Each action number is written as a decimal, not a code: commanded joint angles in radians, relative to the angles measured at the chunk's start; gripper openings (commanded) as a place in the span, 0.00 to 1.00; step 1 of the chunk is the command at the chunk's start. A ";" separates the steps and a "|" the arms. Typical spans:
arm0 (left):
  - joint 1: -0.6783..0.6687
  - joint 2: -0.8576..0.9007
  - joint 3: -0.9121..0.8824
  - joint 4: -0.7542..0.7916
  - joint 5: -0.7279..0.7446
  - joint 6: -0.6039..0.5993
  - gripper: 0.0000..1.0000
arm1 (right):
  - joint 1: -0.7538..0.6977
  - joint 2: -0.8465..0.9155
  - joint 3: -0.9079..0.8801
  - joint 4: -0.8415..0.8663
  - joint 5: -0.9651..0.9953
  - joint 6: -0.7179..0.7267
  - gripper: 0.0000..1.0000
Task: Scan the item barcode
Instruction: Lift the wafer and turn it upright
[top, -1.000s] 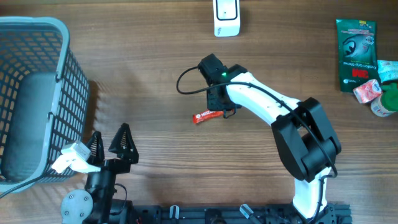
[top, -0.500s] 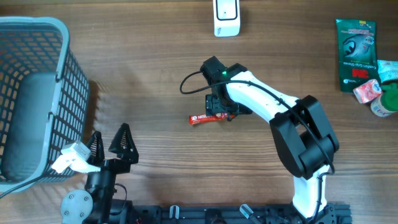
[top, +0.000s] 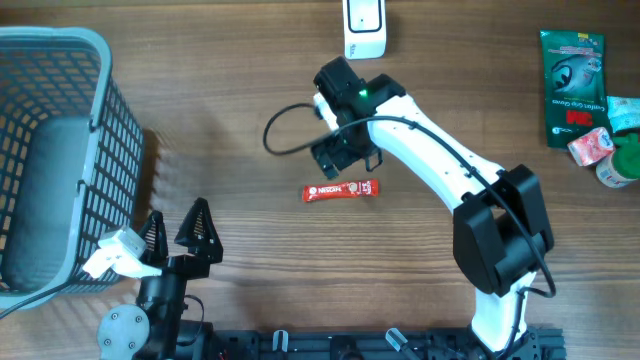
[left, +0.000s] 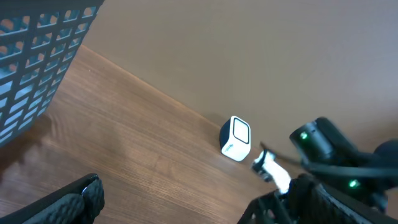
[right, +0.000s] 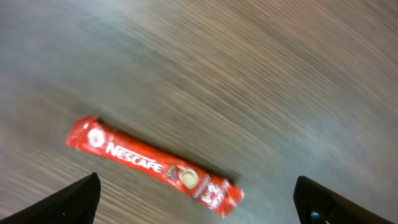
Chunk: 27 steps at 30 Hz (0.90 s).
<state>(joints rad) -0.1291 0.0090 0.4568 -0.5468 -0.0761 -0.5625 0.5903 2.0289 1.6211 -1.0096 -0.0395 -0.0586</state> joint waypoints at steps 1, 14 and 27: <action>-0.005 -0.003 -0.006 0.002 0.012 0.008 0.99 | 0.031 -0.007 -0.152 0.089 -0.063 -0.248 1.00; -0.005 -0.003 -0.006 0.003 0.012 0.008 1.00 | 0.206 -0.005 -0.381 0.363 0.287 -0.233 1.00; -0.005 -0.003 -0.006 0.003 0.012 0.008 1.00 | 0.105 -0.005 -0.406 0.306 -0.015 -0.274 0.78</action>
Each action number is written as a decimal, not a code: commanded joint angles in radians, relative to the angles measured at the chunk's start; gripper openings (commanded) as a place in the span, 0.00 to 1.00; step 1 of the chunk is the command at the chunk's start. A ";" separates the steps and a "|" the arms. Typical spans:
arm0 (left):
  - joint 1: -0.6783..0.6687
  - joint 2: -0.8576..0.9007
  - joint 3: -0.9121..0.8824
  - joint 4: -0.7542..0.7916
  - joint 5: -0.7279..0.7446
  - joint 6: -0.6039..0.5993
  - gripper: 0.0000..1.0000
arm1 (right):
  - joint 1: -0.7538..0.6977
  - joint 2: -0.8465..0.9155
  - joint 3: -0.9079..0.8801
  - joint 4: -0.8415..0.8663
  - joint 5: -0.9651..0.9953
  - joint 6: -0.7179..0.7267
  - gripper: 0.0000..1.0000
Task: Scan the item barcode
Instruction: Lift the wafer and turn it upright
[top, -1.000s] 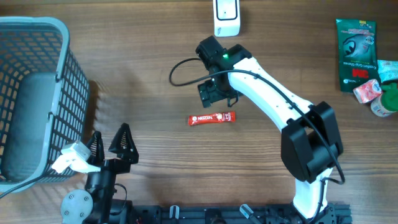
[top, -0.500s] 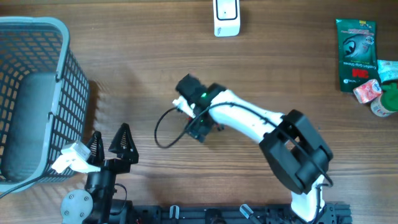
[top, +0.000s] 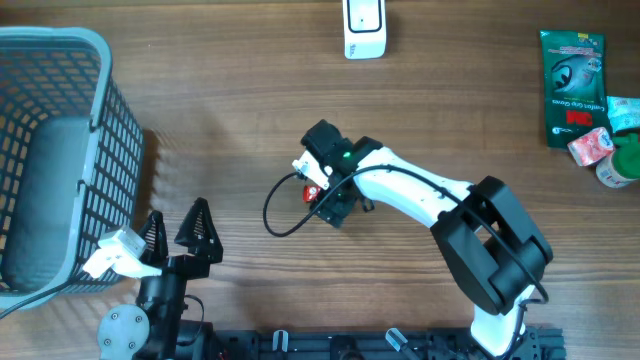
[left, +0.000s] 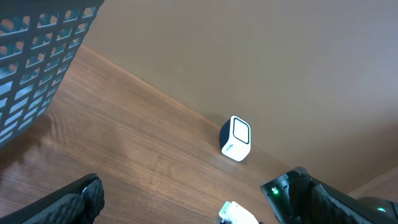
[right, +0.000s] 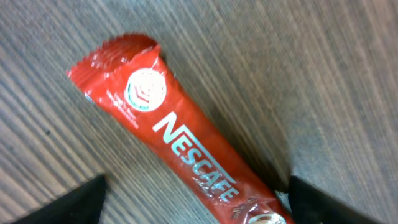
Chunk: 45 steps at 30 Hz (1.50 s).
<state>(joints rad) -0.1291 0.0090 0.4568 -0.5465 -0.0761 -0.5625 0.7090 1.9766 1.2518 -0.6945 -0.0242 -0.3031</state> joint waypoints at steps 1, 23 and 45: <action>-0.005 -0.003 -0.006 0.002 0.012 0.008 1.00 | -0.019 0.047 -0.037 -0.006 -0.031 -0.023 0.73; -0.005 -0.003 -0.006 0.002 0.012 0.008 1.00 | -0.266 0.122 0.292 -0.672 -1.164 0.166 0.04; -0.005 -0.003 -0.006 0.002 0.012 0.008 1.00 | -0.279 0.121 0.292 -0.876 -1.314 0.163 0.04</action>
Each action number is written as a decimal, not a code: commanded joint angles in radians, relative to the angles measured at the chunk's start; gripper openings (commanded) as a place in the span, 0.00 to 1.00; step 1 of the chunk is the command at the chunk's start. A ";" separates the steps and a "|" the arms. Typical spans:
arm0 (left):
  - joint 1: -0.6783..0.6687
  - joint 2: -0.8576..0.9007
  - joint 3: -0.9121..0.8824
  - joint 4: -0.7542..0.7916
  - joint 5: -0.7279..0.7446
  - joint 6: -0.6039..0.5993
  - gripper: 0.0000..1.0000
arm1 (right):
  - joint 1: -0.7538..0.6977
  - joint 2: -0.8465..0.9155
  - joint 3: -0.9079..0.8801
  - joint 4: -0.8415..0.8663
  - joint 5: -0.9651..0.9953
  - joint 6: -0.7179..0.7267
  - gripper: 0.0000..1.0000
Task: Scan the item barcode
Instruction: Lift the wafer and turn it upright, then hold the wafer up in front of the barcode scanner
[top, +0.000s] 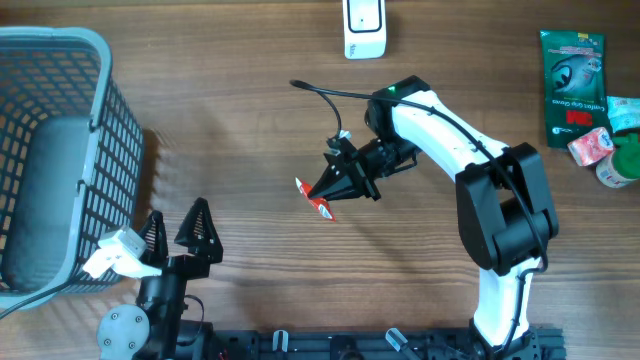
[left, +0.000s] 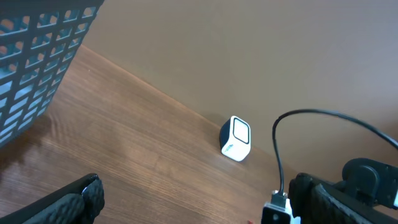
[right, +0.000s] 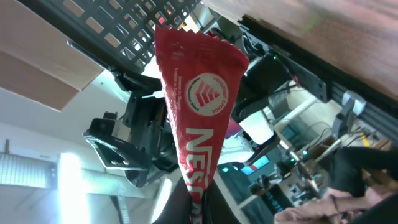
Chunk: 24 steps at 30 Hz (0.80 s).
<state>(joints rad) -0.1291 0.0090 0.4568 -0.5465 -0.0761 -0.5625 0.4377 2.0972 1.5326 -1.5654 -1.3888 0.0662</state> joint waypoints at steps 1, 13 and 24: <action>-0.005 -0.003 -0.006 0.002 0.012 0.008 1.00 | -0.013 0.001 0.011 -0.035 0.118 -0.243 0.04; -0.005 -0.003 -0.005 0.002 0.012 0.008 1.00 | -0.045 -0.426 0.011 0.089 1.412 0.827 0.04; -0.005 -0.003 -0.006 0.002 0.012 0.008 1.00 | -0.068 -0.330 0.018 0.486 1.552 1.072 0.05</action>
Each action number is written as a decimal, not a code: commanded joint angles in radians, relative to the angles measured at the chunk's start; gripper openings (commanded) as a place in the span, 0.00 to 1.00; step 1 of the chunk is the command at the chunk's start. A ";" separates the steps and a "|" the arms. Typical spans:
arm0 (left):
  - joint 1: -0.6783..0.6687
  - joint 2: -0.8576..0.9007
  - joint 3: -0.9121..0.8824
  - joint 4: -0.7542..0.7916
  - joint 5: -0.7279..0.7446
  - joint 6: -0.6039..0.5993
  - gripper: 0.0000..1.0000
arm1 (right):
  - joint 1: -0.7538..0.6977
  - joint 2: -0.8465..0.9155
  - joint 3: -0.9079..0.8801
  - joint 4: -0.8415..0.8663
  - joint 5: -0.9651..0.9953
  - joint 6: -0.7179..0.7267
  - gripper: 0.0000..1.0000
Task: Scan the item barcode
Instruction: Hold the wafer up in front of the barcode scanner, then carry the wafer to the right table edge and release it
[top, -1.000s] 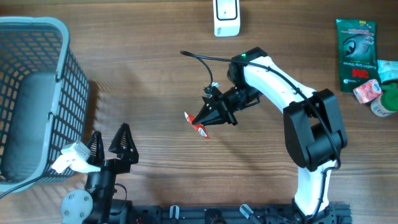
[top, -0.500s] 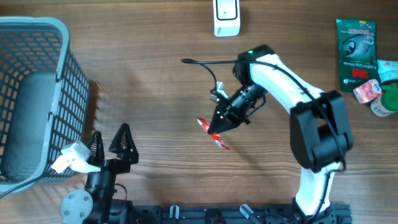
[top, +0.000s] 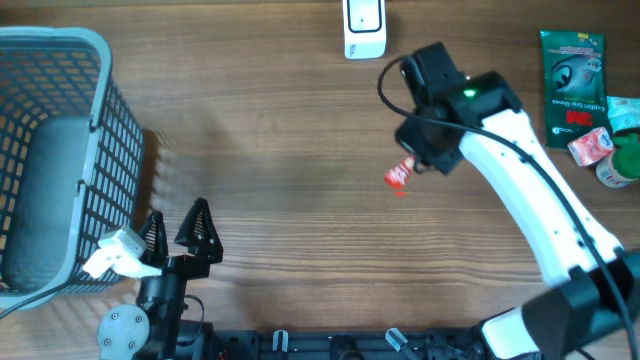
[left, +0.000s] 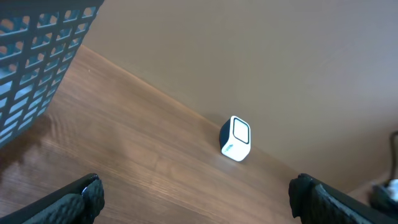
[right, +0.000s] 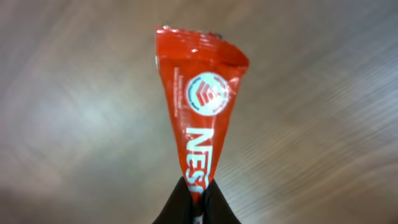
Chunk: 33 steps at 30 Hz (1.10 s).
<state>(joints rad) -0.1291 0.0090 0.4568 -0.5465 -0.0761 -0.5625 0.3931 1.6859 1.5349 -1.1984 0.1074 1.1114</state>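
Observation:
A red Nescafe stick sachet (top: 400, 175) hangs off the table, pinched at one end by my right gripper (top: 412, 166), which is shut on it. In the right wrist view the sachet (right: 200, 106) stands up from the closed gripper (right: 198, 198), logo side facing the camera, with blurred wood behind. The white barcode scanner (top: 363, 27) stands at the far edge of the table, a little left of the sachet and beyond it; the scanner (left: 236, 139) also shows in the left wrist view. My left gripper (top: 178, 232) rests open near the front left with nothing in it.
A grey mesh basket (top: 50, 160) fills the left side. A green pouch (top: 572, 85) and small packets (top: 605, 145) lie at the right edge. Bare wood lies between the scanner and the sachet.
My right gripper, still shut on the sachet, has moved right and toward the far side, from the table's middle to a spot nearer the scanner. The wrist now faces the table instead of the room.
The sachet lay flat mid-table with my right gripper open above it. Then the gripper was down around its left end. Then it held the sachet lifted and tilted toward the front. Now it holds it farther right, nearer the scanner. The left arm stayed still.

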 joint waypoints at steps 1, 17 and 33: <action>-0.005 -0.003 -0.006 0.002 0.012 0.008 1.00 | -0.034 0.114 0.030 0.171 0.046 0.009 0.05; -0.005 -0.003 -0.006 0.002 0.012 0.008 1.00 | -0.127 0.823 0.874 0.568 0.053 -0.043 0.05; -0.005 -0.003 -0.006 0.002 0.012 0.008 1.00 | -0.217 0.827 0.986 0.312 0.121 -0.175 0.05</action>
<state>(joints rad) -0.1291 0.0090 0.4568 -0.5468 -0.0761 -0.5625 0.2512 2.5267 2.4378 -0.7380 0.2077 1.0374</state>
